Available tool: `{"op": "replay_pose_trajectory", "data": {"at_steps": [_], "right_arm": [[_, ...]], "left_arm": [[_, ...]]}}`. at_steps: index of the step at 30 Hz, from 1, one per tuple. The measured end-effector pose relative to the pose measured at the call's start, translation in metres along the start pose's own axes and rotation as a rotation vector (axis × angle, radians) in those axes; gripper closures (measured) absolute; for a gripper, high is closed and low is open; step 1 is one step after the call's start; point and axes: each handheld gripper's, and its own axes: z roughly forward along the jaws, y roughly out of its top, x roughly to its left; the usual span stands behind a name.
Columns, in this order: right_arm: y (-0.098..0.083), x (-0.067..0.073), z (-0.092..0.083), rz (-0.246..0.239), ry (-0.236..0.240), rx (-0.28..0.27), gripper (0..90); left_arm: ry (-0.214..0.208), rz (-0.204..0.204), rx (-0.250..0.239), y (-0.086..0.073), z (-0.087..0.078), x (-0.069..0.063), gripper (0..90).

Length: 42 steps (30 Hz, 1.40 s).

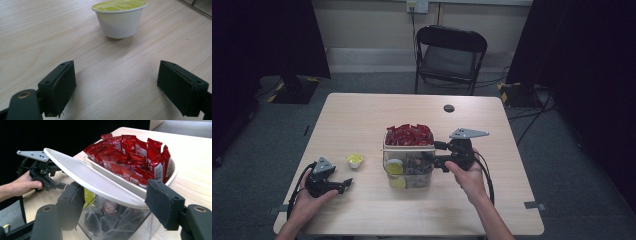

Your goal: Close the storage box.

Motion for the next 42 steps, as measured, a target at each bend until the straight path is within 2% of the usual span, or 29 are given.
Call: {"op": "replay_pose_trajectory", "data": {"at_steps": [3,9,12,18,26,33,42], "right_arm": [[-0.003,0.001,0.0,0.004,0.001,0.005,26.8],[-0.008,0.005,-0.001,-0.021,-0.021,-0.012,26.0],[-0.008,0.007,-0.002,-0.019,-0.041,0.004,17.0],[-0.012,0.006,-0.007,-0.012,-0.051,0.008,17.0],[-0.028,0.001,-0.002,0.002,-0.04,0.038,16.4],[-0.031,0.001,0.002,0.002,-0.047,0.057,17.4],[-0.045,-0.005,-0.001,0.013,-0.043,0.082,17.7]], "left_arm": [[0.001,0.0,0.0,0.0,0.0,0.0,14.8],[0.001,0.001,0.0,0.0,0.0,0.0,14.8],[0.001,0.0,0.0,0.0,0.0,0.0,14.8],[0.0,0.0,0.0,0.0,0.0,0.0,14.8],[0.001,0.001,0.0,0.0,0.0,0.0,14.8],[0.001,0.0,0.0,0.0,0.0,0.0,14.8],[0.0,0.0,0.0,0.0,0.0,0.0,14.8]]}}
